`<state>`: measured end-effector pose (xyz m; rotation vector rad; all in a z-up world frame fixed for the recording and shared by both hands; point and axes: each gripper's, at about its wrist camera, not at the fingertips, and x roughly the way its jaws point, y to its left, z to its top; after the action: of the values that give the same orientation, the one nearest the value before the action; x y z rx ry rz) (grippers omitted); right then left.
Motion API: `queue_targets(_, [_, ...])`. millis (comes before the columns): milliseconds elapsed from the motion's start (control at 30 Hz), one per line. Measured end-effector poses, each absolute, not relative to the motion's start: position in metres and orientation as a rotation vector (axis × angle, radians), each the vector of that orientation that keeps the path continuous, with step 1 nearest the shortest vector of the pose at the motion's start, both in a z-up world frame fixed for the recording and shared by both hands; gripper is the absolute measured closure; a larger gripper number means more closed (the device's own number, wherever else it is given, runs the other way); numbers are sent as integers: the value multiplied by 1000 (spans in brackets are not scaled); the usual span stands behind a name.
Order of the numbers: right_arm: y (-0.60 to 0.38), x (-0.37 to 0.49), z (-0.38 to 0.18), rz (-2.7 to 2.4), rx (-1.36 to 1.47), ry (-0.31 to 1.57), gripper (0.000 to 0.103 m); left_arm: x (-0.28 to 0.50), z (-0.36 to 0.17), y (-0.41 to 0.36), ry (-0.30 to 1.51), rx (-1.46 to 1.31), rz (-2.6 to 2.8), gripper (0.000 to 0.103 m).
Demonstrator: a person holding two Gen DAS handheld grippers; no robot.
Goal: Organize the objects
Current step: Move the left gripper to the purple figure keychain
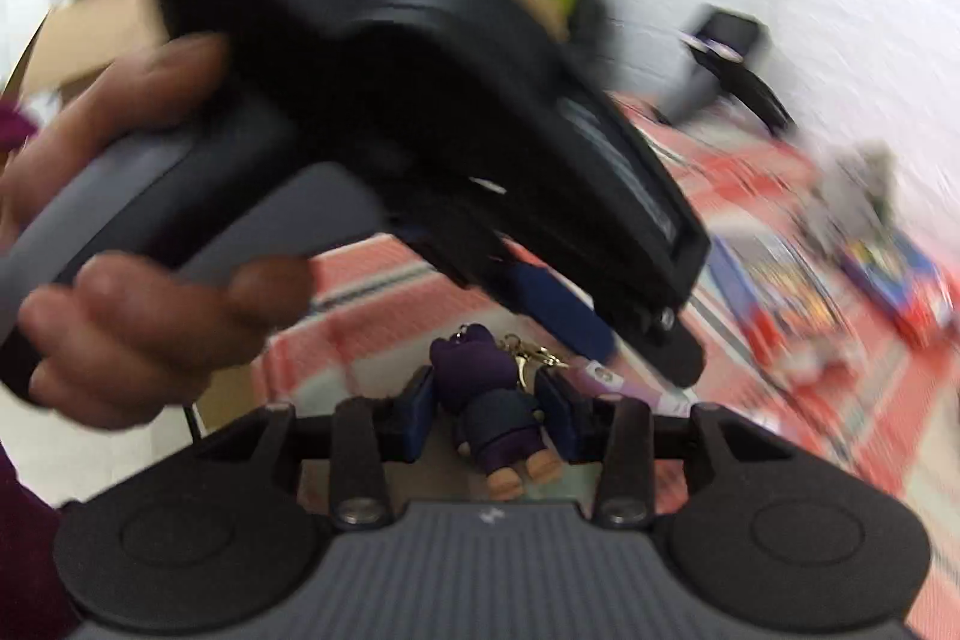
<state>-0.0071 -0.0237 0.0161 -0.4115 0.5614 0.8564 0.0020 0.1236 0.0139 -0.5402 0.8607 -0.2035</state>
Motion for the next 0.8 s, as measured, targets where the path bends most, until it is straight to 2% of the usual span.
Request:
queue_targets(67, [-26, -6, 15, 830, -408, 562, 61, -3, 16, 140, 837, -578, -163, 69])
queue_targets(133, [-37, -7, 20, 802, -372, 578, 51, -9, 19, 153, 816, -605, -152, 59])
queue_targets(267, [-60, -12, 34, 756, -320, 538, 43, -28, 29, 166, 801, -597, -145, 58])
queue_targets(300, [-63, -10, 36, 747, -314, 531, 34, -33, 30, 165, 810, -591, -151, 58])
queue_targets(333, [-66, -7, 37, 734, -313, 525, 20, -38, 30, 164, 826, -585, -164, 57])
queue_targets(367, [-68, -1, 38, 717, -314, 519, 16, -42, 30, 162, 846, -579, -181, 56])
queue_targets(500, [-80, 31, 43, 722, -214, 587, 14, -52, 23, 145, 911, -600, -243, 43])
queue_targets(600, [-91, 54, 37, 744, -106, 735, 14, -45, 13, 133, 942, -609, -220, 43])
queue_targets(700, [-102, 40, 38, 724, -89, 725, 26, -40, 10, 133, 940, -652, -218, 43])
queue_targets(800, [-110, 39, 34, 750, -53, 760, 30, -35, 11, 141, 931, -687, -219, 43])
